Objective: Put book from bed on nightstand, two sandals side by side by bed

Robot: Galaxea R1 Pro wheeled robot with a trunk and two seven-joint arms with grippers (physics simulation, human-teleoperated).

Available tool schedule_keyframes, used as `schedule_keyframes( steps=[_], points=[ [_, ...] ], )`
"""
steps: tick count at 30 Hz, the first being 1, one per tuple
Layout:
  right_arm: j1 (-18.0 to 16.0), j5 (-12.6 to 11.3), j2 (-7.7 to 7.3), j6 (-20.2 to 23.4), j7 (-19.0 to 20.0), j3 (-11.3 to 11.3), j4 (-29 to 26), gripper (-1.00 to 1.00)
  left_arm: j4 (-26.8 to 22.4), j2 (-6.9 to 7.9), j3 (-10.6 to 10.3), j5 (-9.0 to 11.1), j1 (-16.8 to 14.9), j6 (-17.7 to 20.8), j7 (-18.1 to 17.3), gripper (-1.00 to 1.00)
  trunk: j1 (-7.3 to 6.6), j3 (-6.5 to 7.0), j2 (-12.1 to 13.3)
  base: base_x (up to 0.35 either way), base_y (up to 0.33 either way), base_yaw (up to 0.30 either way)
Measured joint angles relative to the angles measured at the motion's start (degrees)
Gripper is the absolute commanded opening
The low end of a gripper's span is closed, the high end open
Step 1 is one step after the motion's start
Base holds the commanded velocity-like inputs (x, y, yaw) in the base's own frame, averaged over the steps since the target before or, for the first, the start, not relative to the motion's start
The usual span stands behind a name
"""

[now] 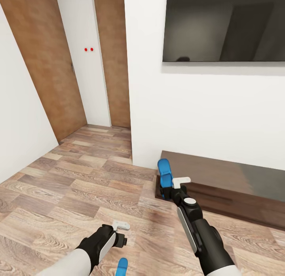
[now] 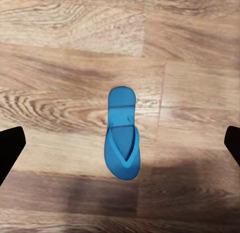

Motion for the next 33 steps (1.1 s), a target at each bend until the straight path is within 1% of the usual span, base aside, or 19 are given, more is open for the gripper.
schedule_keyframes(
  steps=[10, 33],
  points=[
    [0.3, 0.0, 0.0, 1.1, 0.0, 0.0, -0.8, -1.0, 0.0, 0.06, 0.0, 0.3, 0.0, -1.6, -0.1, 1.0, 2.2, -1.8, -4.0, 0.0, 0.0, 0.0],
    [0.4, 0.0, 0.0, 1.3, 0.1, -0.1, -1.0, -1.0, 0.0, 0.17, 0.1, 0.4, 0.0, -2.0, -0.1, 1.0, 7.25, -5.92, -13.2, 0.0, 0.0, 0.0]
  ],
)
